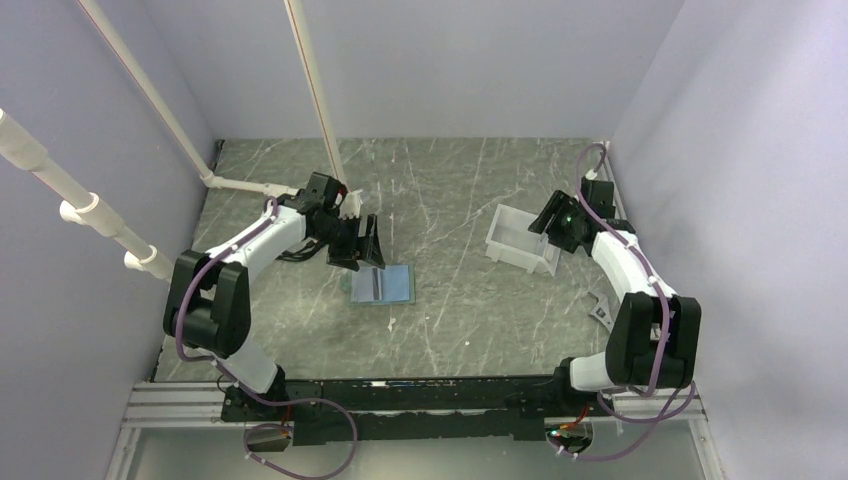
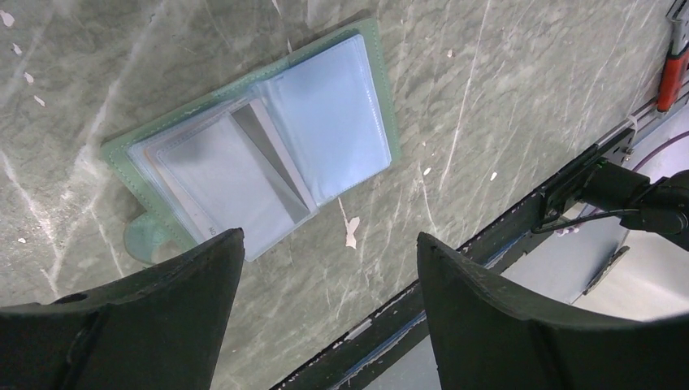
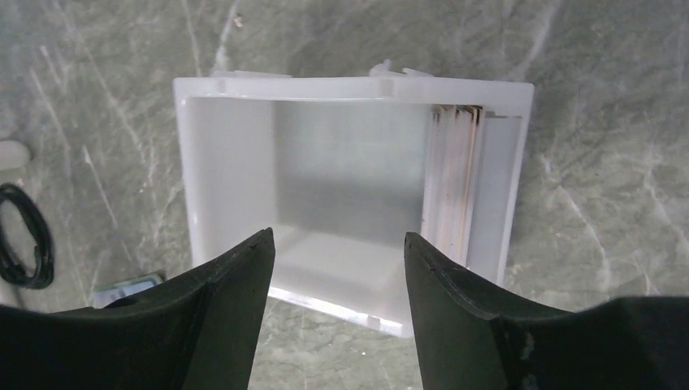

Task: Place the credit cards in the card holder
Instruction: Turn over the card slot in the card holder, then pick up the credit card from the center of the board.

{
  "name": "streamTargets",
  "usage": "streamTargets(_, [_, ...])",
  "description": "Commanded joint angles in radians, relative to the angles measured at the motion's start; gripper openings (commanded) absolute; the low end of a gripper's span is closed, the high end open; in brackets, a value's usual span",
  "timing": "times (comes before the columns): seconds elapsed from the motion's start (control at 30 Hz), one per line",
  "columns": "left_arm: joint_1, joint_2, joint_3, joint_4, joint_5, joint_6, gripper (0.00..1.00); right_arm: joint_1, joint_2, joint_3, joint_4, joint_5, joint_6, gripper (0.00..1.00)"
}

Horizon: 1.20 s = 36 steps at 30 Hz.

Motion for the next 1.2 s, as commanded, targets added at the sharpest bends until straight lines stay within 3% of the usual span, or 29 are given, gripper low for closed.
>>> streamTargets(0.0, [-0.003, -0.035, 0.0, 0.001, -0.012, 0.031, 0.83, -0.004, 0.007, 0.03, -0.011, 0.101, -0.008, 0.62])
streamTargets(0.2, [-0.003, -0.039, -0.003, 0.0, -0.025, 0.03, 0.83, 0.004, -0.009, 0.042, -0.044, 0.214, -0.032, 0.71])
streamTargets(0.37, [-0.003, -0.043, -0.004, 0.0, -0.03, 0.03, 0.83, 0.062, 0.022, 0.105, -0.123, 0.402, -0.046, 0.82])
streamTargets(0.6, [-0.003, -0.045, -0.006, 0.003, -0.018, 0.028, 0.83, 0.153, 0.123, 0.192, -0.23, 0.637, -0.04, 0.88])
streamTargets(0.9, [-0.004, -0.056, -0.008, 0.007, -0.012, 0.028, 0.83, 0.217, 0.281, 0.273, -0.271, 0.691, -0.05, 0.87])
streamTargets(1.17, [-0.003, -0.054, -0.01, 0.009, -0.005, 0.029, 0.83, 0.229, 0.341, 0.28, -0.276, 0.718, -0.048, 0.73])
